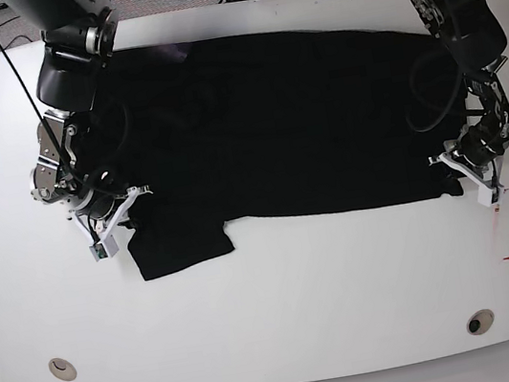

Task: Fold the T-shirt properly
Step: 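Fold the hem over toward the held edge with both grippers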

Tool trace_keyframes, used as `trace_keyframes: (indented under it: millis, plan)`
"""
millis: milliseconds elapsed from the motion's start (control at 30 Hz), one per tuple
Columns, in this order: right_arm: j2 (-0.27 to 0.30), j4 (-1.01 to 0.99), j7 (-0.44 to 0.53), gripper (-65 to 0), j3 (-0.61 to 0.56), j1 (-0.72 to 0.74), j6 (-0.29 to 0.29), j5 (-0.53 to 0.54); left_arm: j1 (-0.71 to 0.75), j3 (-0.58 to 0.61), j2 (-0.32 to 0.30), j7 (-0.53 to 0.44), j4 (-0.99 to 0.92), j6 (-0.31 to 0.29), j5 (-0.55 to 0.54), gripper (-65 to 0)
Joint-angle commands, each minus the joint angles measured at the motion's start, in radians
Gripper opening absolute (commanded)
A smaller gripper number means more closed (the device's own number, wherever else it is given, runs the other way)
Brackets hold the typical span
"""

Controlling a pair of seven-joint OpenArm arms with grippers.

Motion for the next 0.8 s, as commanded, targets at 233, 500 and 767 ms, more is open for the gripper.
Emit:
trace_keyframes:
  millis: [233,500,767]
  plan:
    - [0.01,0.338,-0.21,-65.0,0.003,-0.01,-0.002,0.003,-0.009,-0.045,-0.009,0.178,0.306,-0.025,-0.019,-64.7]
    - [0.01,0.571,-0.34,-65.0,0.003,-0.077,-0.002,0.003,0.018,-0.115,0.011,0.333,0.498,-0.025,-0.019,-64.7]
    - [0.004,0.763,-0.423,-65.0,0.003,-0.188,-0.002,0.006,0.117,-0.114,0.011,0.367,0.656,-0.025,-0.019,-64.7]
